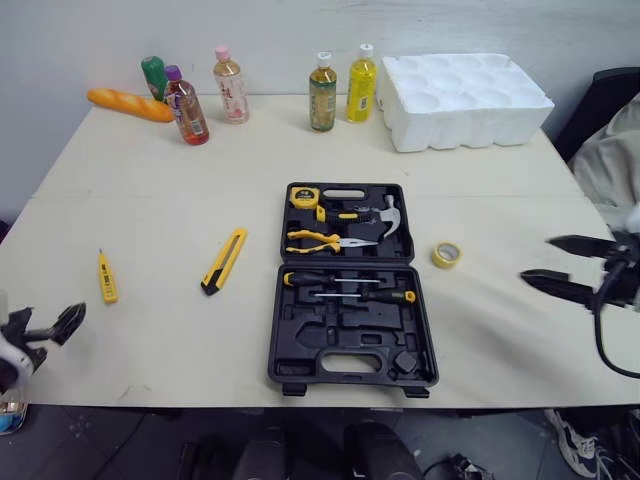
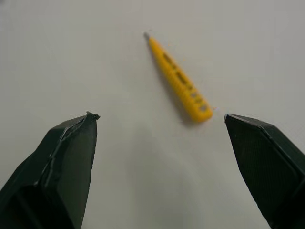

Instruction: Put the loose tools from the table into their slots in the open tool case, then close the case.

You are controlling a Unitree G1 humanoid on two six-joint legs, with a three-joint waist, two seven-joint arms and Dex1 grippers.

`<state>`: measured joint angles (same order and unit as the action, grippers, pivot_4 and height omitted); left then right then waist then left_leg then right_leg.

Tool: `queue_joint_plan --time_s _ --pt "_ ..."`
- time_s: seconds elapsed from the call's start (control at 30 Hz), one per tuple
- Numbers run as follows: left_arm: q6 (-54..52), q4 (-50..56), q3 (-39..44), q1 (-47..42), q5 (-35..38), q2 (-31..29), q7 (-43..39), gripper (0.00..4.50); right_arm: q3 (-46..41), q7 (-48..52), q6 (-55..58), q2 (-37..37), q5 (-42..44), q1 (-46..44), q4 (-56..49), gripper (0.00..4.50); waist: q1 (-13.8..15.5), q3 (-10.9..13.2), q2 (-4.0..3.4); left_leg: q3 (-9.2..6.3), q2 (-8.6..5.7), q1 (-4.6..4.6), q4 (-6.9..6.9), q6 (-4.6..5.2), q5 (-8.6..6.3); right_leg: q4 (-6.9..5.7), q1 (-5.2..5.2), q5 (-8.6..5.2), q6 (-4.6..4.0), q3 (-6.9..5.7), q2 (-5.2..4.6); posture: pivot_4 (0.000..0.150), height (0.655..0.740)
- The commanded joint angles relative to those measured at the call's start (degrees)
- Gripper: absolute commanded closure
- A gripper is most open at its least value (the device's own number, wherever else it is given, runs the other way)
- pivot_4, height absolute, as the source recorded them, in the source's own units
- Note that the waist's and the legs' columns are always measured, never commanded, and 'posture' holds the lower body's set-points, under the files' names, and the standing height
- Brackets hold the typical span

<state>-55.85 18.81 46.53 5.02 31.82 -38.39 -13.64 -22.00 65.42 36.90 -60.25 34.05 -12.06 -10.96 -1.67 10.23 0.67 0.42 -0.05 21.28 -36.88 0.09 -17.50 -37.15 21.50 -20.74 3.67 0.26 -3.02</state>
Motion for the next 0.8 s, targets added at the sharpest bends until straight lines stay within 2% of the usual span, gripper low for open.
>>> queue_joint_plan --time_s 0.03,0.17,0.37,0.6,0.8 --pt "-10.70 1.44 0.31 -4.62 0.05 -0.10 6.56 0.00 5.25 0.17 4.40 1.23 7.13 -6.67 -9.37 0.03 -0.08 0.00 0.01 0.00 0.00 0.00 0.00 -0.02 0.00 0.01 0.01 0.00 0.00 0.00 0.03 0.150 0.7400" --pt "-15.90 0.15 -3.26 -10.07 -1.84 -0.67 9.24 0.00 13.22 0.21 6.34 4.32 9.44 -14.22 -13.90 0.03 0.09 0.05 0.09 -0.03 0.01 0.03 -0.06 -0.09 0.00 -0.03 0.05 0.00 0.00 -0.02 0.07 0.150 0.7400" --pt "-17.63 -8.98 -9.92 -17.14 -6.29 -3.55 10.01 0.00 24.39 -0.09 5.78 12.63 8.59 -24.58 -15.09 0.03 0.15 0.10 0.26 -0.06 -0.01 0.09 -0.11 -0.12 0.00 0.00 0.08 0.00 0.00 -0.05 0.05 0.150 0.7400" --pt "-13.50 -20.37 -15.53 -23.81 -10.31 -2.71 9.94 0.00 29.80 -0.45 4.15 17.94 5.72 -28.29 -13.45 0.03 0.20 0.10 0.28 -0.08 -0.01 0.20 -0.13 -0.22 0.01 0.11 0.15 0.00 0.00 -0.10 0.04 0.150 0.7400" --pt "-13.80 -23.53 -17.78 -25.69 -11.68 -2.53 8.93 0.00 29.44 -0.69 4.54 18.68 5.70 -27.79 -13.80 0.03 0.44 0.09 0.28 -0.15 -0.09 0.16 -0.16 -0.18 0.02 -0.02 0.11 0.00 0.00 -0.17 -0.06 0.150 0.7400"
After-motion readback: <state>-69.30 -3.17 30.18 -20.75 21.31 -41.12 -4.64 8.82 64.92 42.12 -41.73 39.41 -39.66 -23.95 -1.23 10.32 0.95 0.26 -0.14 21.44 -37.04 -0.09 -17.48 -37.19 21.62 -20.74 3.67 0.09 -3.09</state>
